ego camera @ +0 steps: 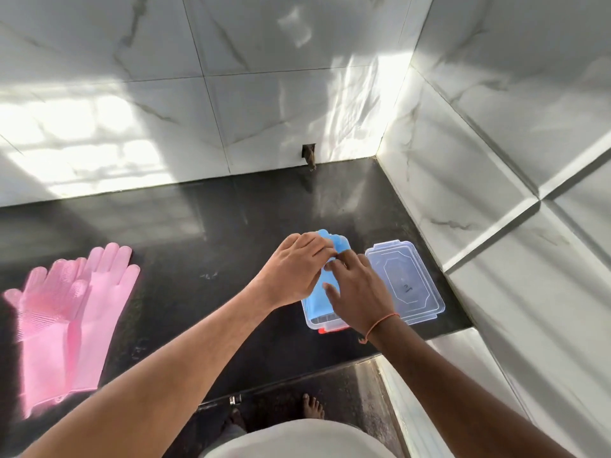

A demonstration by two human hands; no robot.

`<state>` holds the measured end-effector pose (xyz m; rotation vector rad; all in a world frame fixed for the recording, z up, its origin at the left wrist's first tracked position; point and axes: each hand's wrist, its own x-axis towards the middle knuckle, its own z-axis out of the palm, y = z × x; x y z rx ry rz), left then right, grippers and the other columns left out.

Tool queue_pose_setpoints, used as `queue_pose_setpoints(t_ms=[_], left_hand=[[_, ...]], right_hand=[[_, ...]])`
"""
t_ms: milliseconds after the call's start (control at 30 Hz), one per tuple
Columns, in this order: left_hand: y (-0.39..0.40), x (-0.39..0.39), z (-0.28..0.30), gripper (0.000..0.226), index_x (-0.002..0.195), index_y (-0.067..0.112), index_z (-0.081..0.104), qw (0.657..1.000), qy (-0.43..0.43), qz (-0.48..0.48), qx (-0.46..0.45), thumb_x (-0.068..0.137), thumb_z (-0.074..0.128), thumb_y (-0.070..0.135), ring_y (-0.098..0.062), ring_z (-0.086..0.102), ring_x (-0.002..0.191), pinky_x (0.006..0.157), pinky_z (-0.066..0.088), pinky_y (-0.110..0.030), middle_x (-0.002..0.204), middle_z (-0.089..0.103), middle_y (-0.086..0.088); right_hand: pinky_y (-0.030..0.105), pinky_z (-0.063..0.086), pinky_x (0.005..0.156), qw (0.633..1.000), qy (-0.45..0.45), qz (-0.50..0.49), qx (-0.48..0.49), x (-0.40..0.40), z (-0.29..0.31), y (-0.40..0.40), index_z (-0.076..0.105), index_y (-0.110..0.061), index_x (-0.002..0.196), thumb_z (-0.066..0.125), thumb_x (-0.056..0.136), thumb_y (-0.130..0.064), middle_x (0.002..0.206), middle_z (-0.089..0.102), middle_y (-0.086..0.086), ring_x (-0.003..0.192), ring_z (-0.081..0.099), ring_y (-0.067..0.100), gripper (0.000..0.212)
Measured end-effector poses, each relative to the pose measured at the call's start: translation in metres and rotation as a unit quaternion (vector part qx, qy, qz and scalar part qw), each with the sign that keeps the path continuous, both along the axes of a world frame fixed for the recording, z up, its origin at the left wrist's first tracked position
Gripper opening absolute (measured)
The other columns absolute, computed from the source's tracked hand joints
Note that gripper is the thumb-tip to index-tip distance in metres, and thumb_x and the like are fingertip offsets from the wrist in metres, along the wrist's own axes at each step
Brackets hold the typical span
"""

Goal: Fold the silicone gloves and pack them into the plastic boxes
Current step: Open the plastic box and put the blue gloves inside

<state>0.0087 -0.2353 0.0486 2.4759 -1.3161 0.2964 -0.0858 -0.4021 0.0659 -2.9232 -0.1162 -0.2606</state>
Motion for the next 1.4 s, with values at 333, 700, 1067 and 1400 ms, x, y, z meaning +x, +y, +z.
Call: queue_pose_setpoints(t_ms=[333,700,1067,1400], left_hand=[[-0.030,0.018,-0.006,0.050,0.153,0.021,0.053,0.966,0.054,-0.010,0.251,0.105,0.064,0.014,-0.026,0.059,0.127,0.111,0.053,-0.043,0.144,0.059,-0.002],[-0.051,0.027,-0.025,0.058,0.157,0.018,0.049,0.934,0.165,0.027,0.315,0.103,0.066,0.009,-0.030,0.056,0.138,0.109,0.052,-0.044,0.153,0.054,-0.005],[-0.065,0.037,-0.034,0.043,0.140,0.019,0.054,0.935,0.185,0.063,0.297,0.101,0.071,0.016,-0.028,0.067,0.127,0.087,0.051,-0.041,0.144,0.065,-0.001],[-0.032,0.034,-0.034,0.028,0.124,0.027,0.077,0.967,0.235,0.008,0.099,0.098,0.068,0.021,-0.016,0.072,0.114,0.102,0.057,-0.036,0.121,0.079,0.010]], right_hand=[[0.038,0.051,0.112,0.985,0.172,-0.014,-0.016,-0.003,-0.018,0.007,0.038,-0.032,0.161,0.058,0.105,-0.047,0.153,0.054,-0.002,0.122,0.060,0.027,0.061],[0.047,0.055,0.107,0.954,0.288,-0.048,-0.072,0.020,-0.024,0.014,0.042,-0.032,0.161,0.062,0.103,-0.045,0.156,0.050,0.001,0.123,0.068,0.031,0.063],[0.051,0.057,0.106,0.944,0.310,-0.067,-0.096,0.032,-0.033,0.015,0.048,-0.026,0.158,0.077,0.095,-0.050,0.156,0.047,0.005,0.117,0.071,0.034,0.073],[0.046,0.059,0.102,0.959,0.260,-0.105,-0.045,0.016,-0.033,0.006,0.051,-0.031,0.153,0.071,0.095,-0.051,0.147,0.055,-0.002,0.114,0.072,0.031,0.064]])
